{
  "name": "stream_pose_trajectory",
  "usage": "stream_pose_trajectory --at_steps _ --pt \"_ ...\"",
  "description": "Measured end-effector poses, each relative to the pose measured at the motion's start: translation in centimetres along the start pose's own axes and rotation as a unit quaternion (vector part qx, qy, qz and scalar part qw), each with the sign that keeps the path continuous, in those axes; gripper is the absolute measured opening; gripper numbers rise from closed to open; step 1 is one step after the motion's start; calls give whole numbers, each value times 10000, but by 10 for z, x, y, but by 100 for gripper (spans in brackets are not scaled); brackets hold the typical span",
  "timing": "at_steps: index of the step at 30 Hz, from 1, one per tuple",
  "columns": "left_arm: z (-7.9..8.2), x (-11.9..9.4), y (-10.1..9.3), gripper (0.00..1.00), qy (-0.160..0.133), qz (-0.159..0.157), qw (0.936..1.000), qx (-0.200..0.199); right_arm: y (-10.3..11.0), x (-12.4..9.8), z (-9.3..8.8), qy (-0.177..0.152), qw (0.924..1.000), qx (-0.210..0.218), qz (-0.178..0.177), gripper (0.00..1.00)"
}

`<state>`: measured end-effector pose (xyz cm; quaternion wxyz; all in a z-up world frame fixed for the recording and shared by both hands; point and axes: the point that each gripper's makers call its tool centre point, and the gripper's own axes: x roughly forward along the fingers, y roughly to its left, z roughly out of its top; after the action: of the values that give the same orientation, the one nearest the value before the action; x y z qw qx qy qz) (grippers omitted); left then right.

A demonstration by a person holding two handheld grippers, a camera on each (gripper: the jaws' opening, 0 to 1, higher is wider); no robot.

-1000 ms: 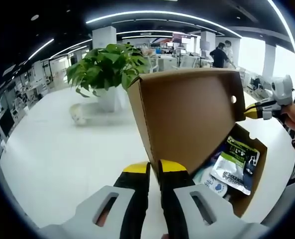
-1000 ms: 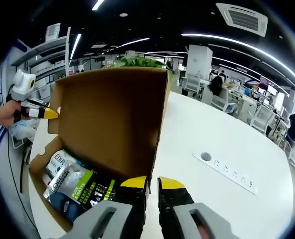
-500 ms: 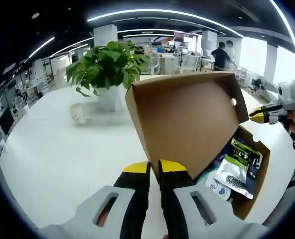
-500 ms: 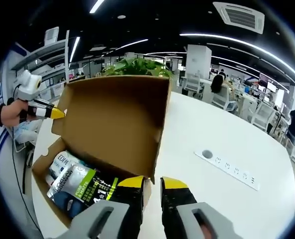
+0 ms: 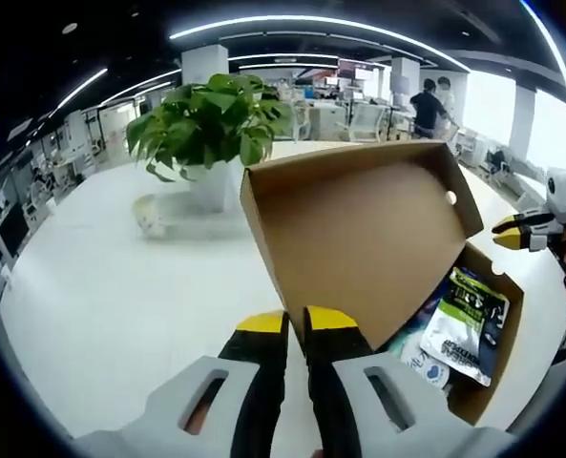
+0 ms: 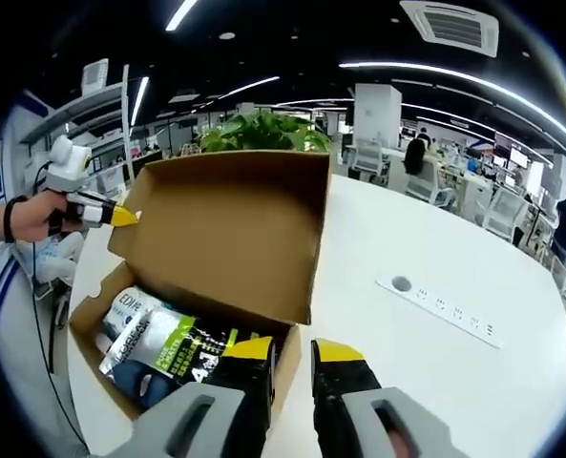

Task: Operate the shoe box by opening the lid, removing the specified soft item, and placing it in the target area until the item is outside and the box remains undamaged.

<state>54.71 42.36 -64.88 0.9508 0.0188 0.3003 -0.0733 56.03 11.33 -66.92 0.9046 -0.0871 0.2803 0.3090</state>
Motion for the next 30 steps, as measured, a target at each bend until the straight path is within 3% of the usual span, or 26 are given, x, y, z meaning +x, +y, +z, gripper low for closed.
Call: stream_pose_trajectory --at_steps 14,24,30 --pt "-4 13 5 5 181 28 9998 -1 -8 7 4 -46 9999 114 -54 11" --pt "-7 19 7 6 252 -23 9997 10 -11 36 19 21 10000 28 19 11" --pt "-8 21 7 6 284 -28 9996 14 -11 53 19 186 9998 -45 -9 7"
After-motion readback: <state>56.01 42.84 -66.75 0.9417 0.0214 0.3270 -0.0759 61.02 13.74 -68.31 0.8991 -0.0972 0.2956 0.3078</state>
